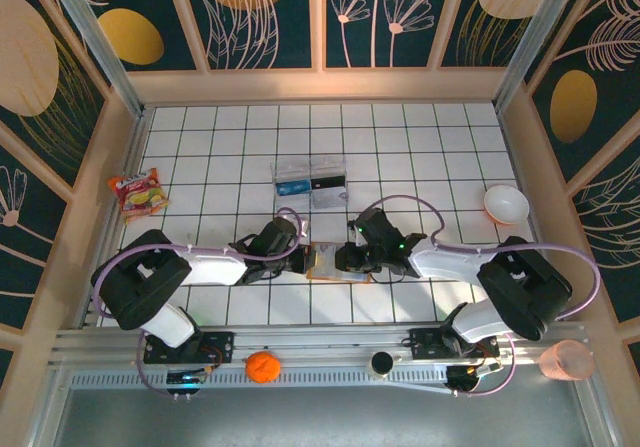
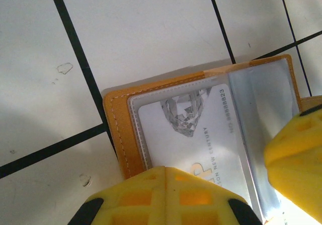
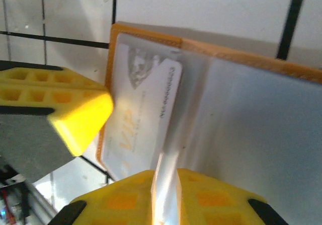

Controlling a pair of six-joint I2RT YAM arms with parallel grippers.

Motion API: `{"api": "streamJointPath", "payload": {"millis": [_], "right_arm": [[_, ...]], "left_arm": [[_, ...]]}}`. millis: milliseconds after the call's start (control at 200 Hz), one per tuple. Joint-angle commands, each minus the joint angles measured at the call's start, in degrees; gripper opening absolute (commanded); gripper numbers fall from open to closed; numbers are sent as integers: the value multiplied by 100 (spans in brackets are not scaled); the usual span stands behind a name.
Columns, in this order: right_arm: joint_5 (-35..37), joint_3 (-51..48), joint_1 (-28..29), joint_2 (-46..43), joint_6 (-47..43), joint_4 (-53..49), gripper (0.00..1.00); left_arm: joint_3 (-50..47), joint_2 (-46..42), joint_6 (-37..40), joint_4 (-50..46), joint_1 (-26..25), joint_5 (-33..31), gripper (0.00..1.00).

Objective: Take the credit cards out of the card holder

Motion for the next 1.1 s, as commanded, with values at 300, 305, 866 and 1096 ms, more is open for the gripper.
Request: {"api": "streamJointPath", "payload": {"millis": [300, 305, 866, 1096], "right_arm": [[-567, 73, -254, 228, 309, 273, 17], [-562, 68, -259, 223, 312, 272, 17], [-790, -53, -324, 671, 375, 739, 19], [-874, -88, -327, 782, 468, 983, 8]], "left_arm": [[-225, 88, -233, -346, -10, 84, 0], [-227, 88, -236, -349, -10, 86, 0], [-238, 159, -248, -258, -3, 159, 0], [-212, 198, -249, -265, -4, 190, 0]]}}
